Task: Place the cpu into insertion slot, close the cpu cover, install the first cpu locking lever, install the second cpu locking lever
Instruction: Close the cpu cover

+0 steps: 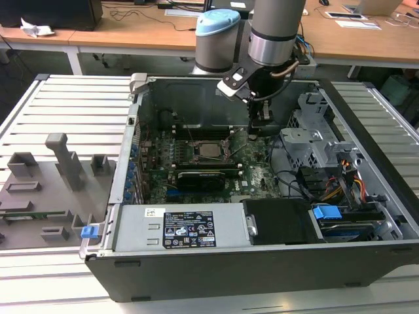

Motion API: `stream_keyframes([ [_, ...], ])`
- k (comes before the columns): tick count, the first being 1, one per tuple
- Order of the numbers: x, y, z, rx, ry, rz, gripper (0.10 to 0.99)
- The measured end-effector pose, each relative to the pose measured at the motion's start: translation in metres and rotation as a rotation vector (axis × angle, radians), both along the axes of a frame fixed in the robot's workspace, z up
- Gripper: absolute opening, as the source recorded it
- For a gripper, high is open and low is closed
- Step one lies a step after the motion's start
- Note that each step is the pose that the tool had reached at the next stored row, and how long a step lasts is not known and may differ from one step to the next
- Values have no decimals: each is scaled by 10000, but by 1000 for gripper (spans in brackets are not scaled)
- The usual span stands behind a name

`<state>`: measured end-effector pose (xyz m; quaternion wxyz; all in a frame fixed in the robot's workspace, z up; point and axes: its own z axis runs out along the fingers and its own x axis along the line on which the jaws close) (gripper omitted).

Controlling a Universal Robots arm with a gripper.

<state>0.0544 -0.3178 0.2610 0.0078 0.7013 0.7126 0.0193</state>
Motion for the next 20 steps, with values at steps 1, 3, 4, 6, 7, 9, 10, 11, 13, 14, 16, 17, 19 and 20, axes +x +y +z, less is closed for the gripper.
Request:
stream_keyframes([
  [1, 10, 1, -10, 1, 6, 1, 102],
  [3, 17, 0, -36, 0, 13, 0, 102],
  [4, 20, 0, -59, -1, 21, 0, 102],
  [6, 22, 0, -99, 1, 64, 0, 102],
  [7, 22, 0, -99, -1, 134, 0, 102],
  [9, 22, -1, -98, -2, 356, 0, 102],
  [10, 22, 0, -99, 0, 438, 0, 102],
  [11, 22, 0, -99, -2, 489, 0, 102],
  [13, 11, 0, -99, 0, 501, -1, 102],
  [14, 3, 0, -99, -1, 501, -1, 102],
  [16, -24, 0, -99, -1, 501, 0, 102],
  [17, -39, 0, -99, -1, 502, -1, 102],
  [19, -86, 0, -99, -1, 501, 1, 102],
  [20, -108, 0, -99, -1, 500, 0, 102],
])
